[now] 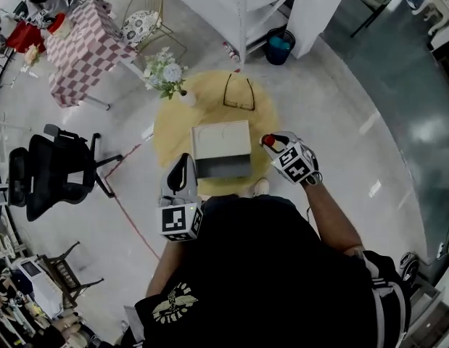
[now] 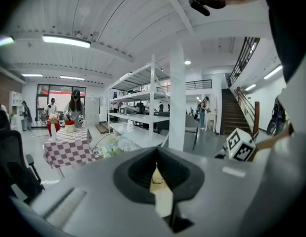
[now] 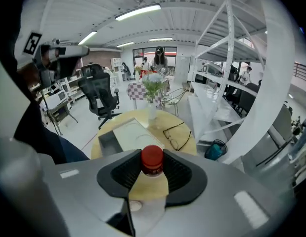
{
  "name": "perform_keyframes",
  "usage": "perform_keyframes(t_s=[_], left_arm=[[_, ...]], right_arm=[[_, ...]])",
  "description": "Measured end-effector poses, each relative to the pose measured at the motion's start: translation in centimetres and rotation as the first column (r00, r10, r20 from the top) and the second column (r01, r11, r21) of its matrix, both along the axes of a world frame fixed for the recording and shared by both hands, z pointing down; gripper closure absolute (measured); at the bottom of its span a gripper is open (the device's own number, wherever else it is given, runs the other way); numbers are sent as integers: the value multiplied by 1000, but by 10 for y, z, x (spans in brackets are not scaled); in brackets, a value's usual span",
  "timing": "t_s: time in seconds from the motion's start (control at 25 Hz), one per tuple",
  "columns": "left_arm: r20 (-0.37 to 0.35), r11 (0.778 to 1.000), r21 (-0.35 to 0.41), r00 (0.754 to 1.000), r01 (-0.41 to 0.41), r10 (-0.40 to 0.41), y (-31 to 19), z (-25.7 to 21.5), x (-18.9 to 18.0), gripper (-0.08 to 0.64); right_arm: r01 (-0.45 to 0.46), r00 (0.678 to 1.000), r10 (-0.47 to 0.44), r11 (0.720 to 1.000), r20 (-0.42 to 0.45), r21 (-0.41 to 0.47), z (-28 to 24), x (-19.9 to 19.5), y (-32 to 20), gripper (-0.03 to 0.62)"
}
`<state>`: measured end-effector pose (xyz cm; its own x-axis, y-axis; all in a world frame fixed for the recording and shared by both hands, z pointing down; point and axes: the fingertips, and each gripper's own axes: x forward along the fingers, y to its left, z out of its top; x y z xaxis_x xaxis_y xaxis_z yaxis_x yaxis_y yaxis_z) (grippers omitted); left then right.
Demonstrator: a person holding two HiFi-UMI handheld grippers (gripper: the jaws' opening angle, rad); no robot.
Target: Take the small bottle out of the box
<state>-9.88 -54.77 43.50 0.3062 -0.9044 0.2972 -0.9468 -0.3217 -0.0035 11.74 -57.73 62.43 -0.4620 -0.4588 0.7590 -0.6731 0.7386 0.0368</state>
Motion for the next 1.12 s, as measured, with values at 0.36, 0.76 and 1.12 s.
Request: perform_keyframes(t_s=[0.36,0.76,1.12], left_arm=[[78,983,-54,982,175,-170,48,19,-4,560],[73,978,-96,982,183,-176,48,28,3,560],[23,993,-100,998,57,-54,14,34,-4,560]], right_arm=[[101,993,-106,992,-59,-82,112,-1,17,445],[124,991,-127,989,-34,-76,158,-12,25,443],[14,999,-15,999,-31,-45,152,-12,20,409]])
